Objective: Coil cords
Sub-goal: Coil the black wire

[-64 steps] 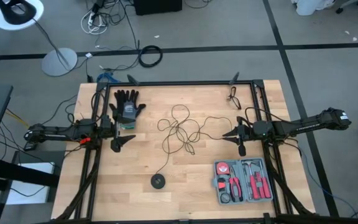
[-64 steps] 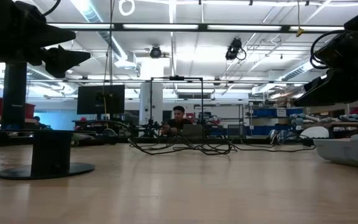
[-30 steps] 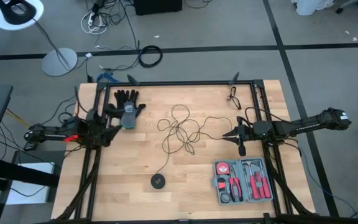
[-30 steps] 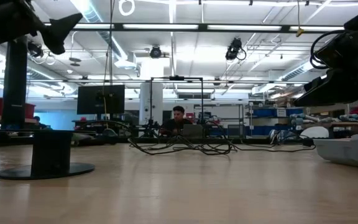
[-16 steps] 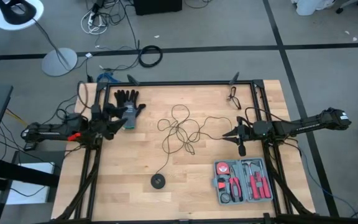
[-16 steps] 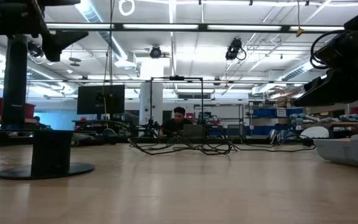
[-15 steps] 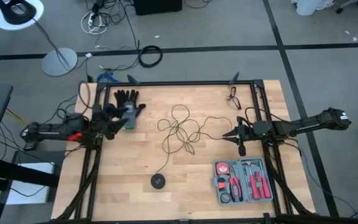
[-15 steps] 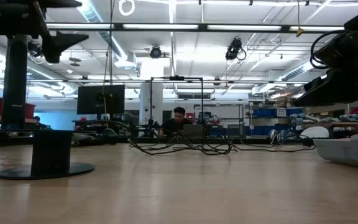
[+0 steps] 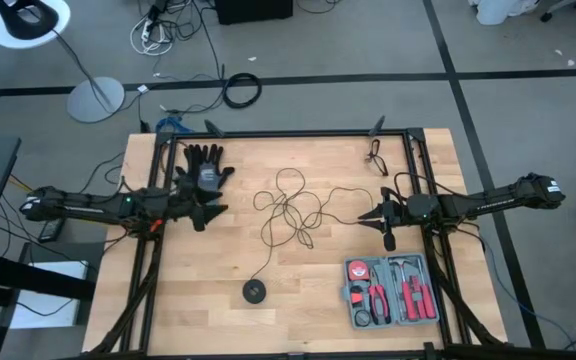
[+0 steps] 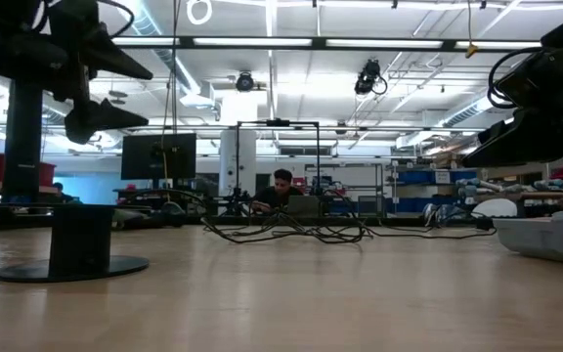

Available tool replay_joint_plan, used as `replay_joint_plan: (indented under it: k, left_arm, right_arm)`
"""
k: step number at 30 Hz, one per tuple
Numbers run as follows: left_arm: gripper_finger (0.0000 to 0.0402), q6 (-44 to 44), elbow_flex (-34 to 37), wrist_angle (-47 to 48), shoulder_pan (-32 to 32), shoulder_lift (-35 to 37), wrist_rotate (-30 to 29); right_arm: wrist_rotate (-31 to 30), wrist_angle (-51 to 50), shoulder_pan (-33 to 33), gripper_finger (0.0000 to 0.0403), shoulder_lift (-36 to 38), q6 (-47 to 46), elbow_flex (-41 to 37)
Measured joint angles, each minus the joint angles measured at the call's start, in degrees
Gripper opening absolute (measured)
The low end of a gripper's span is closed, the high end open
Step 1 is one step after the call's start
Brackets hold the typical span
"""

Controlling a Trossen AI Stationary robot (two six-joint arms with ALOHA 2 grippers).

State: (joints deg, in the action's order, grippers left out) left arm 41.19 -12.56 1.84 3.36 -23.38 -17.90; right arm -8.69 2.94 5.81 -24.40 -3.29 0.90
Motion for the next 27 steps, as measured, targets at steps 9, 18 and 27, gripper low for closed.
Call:
replay_joint_plan:
  k: [9, 18, 27]
  left_arm:
    - [0.0367, 1.8, -0.1, -8.3, 0.0, -9.9, 0.5]
    - [0.032, 8.3, -0.1, -16.2, 3.7, -21.9, 5.9]
    - [0.0225, 15.2, -0.1, -21.1, 12.3, -31.2, 8.6]
  right_arm:
    - [0.0, 0.0, 0.0, 0.0061, 0.0, 0.0, 0.0]
    - [0.0, 0.0, 0.0, 0.0061, 0.0, 0.0, 0.0]
    - [0.0, 0.0, 0.0, 0.0061, 0.0, 0.0, 0.0]
